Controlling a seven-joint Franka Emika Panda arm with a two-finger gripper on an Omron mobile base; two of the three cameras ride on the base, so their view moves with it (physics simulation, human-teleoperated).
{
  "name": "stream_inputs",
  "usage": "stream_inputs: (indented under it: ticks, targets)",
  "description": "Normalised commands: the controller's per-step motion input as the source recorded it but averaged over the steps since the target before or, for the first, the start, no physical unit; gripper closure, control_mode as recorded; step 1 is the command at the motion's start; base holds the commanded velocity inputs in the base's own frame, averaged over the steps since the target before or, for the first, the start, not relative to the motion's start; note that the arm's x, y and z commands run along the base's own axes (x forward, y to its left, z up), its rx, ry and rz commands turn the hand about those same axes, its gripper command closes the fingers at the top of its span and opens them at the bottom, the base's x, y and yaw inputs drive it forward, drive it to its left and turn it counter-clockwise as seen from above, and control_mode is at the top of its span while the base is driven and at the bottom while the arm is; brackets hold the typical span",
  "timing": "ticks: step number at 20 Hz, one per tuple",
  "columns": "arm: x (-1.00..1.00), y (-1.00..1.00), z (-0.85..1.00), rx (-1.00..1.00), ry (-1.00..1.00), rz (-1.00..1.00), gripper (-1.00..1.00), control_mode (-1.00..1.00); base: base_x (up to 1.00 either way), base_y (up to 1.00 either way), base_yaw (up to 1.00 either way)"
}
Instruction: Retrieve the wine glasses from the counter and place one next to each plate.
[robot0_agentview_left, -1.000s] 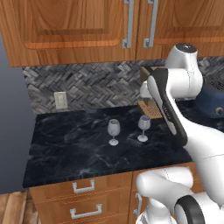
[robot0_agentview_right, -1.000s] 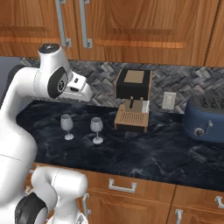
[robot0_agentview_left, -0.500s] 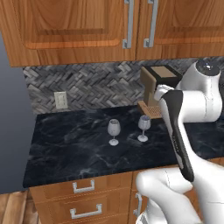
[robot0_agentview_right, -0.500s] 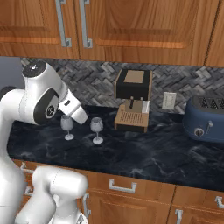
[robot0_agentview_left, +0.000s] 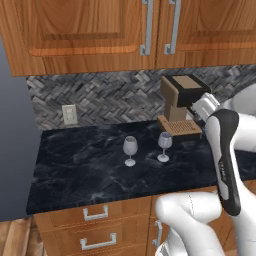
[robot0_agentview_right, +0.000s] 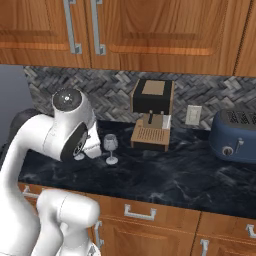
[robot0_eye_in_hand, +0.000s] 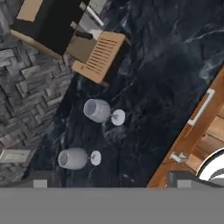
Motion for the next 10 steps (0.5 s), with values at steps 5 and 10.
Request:
stream_inputs:
  ticks: [5,10]
  targets:
    - [0.26,-0.24,-0.38,0.54,0.01,0.0,-1.0,-1.0,0.0,0.0,0.0]
    - [0.38,-0.12,-0.46,0.36,0.08,0.08,-1.0,-1.0,0.0,0.0,0.0]
